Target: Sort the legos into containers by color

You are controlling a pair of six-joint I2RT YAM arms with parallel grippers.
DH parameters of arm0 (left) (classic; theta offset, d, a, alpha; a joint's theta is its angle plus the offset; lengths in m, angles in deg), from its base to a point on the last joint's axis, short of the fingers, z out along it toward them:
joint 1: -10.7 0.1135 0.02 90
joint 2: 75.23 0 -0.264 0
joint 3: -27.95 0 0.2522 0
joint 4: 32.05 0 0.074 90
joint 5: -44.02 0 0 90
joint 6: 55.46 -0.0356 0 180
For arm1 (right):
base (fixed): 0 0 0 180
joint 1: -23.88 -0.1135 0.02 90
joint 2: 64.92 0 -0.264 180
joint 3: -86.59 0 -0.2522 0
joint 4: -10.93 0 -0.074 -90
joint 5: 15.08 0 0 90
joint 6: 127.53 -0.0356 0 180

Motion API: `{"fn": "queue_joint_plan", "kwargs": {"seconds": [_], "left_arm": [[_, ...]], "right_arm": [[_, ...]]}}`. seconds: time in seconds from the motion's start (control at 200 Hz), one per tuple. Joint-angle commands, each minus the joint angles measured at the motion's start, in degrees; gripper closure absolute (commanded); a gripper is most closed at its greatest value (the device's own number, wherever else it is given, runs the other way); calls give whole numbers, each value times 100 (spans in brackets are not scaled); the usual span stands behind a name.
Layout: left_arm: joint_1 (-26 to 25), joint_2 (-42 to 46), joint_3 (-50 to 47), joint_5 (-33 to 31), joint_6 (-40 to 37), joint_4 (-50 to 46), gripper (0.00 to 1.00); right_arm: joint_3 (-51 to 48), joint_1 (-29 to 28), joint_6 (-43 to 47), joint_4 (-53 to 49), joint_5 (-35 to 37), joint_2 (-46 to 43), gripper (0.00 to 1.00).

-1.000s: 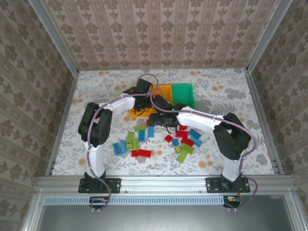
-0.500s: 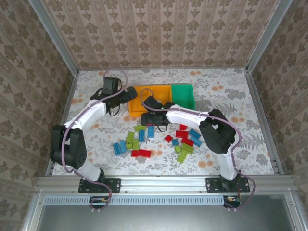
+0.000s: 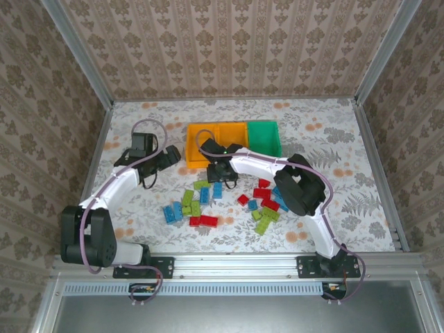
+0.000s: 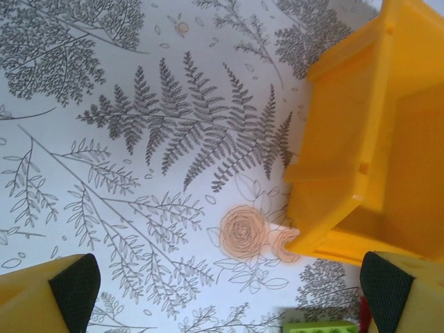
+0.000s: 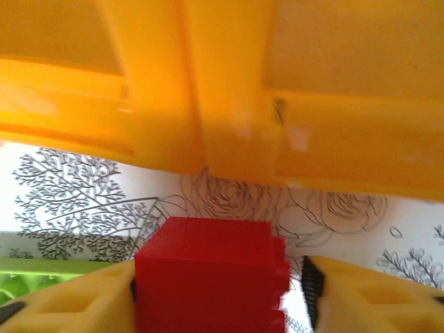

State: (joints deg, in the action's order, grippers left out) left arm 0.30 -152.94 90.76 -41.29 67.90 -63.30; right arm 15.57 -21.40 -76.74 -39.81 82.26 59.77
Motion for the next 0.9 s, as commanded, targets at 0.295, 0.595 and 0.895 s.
{"fn": "queue_joint_plan", "kwargs": {"seconds": [0.295, 0.595, 0.895], "left_arm": [[-85, 170, -291, 17, -418, 147, 0], [-800, 312, -472, -239, -1031, 247, 0], [-1263, 221, -571, -199, -1236, 411, 0]], "right_arm": [[-690, -27, 116, 300, 600, -1253, 69], [-2033, 1128, 481, 776, 1064, -2871, 69], [-1458, 1823, 1020, 483, 1043, -1888, 69]]}}
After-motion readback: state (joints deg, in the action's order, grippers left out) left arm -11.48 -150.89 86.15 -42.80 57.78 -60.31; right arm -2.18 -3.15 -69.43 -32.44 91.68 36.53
